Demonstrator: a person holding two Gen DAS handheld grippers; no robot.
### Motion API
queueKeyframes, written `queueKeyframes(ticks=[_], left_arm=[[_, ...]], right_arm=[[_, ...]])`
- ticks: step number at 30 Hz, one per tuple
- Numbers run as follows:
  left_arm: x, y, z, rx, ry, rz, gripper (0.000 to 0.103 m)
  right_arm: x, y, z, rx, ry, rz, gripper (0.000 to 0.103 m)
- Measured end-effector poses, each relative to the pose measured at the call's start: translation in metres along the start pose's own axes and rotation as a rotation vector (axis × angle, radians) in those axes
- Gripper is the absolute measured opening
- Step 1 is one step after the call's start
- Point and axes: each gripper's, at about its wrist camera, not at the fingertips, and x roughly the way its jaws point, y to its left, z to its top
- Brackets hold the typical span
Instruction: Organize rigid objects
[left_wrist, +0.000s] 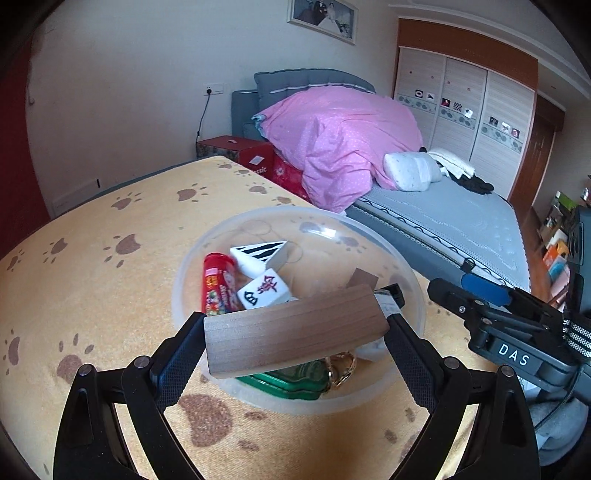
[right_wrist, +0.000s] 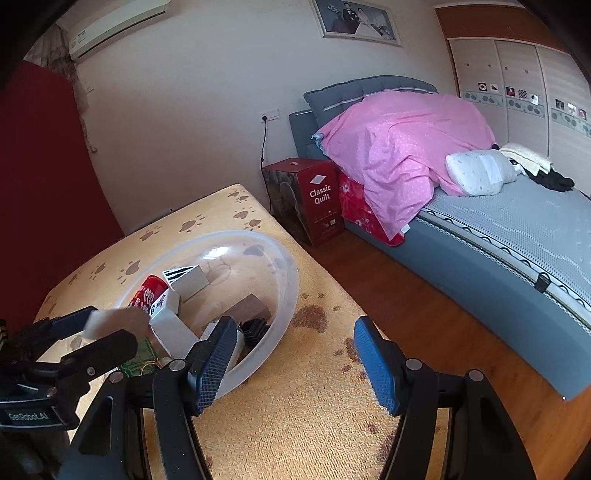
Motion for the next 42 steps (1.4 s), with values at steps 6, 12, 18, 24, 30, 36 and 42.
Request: queueKeyframes(ticks=[6, 12, 18, 24, 30, 36, 42], left_arm=[[0.015, 0.006, -0.004, -0.061, 0.045, -0.026, 0.096], [0.007, 0.018, -0.009, -0.102, 0.034, -0.009, 0.096], [-0.002, 0.022, -0.011, -0.123, 0.018, 0.023, 0.096], [-0.009, 0.023, -0.012, -0.133, -0.002, 0.108, 0.100], [-0.018, 0.021, -0.010, -0.087, -0.047, 0.275, 0.102], [-0.022, 0.023, -0.013, -0.072, -0.053, 0.388, 0.103], [-0.024, 0.028, -0.015, -0.092, -0.037, 0.451, 0.103]], right_arm=[[0.001, -0.003, -0.001, 0.017, -0.002, -0.001, 0.078], [0.001, -0.002, -0.003, 0.018, 0.001, -0.001, 0.079], [0.000, -0.002, -0.004, 0.026, 0.000, 0.004, 0.090], [-0.003, 0.002, -0.005, 0.007, 0.003, 0.027, 0.101], [-0.004, 0.016, -0.009, -0.053, 0.010, 0.048, 0.102], [-0.007, 0.025, -0.012, -0.100, 0.010, 0.052, 0.102], [-0.009, 0.034, -0.015, -0.146, -0.001, 0.042, 0.103]])
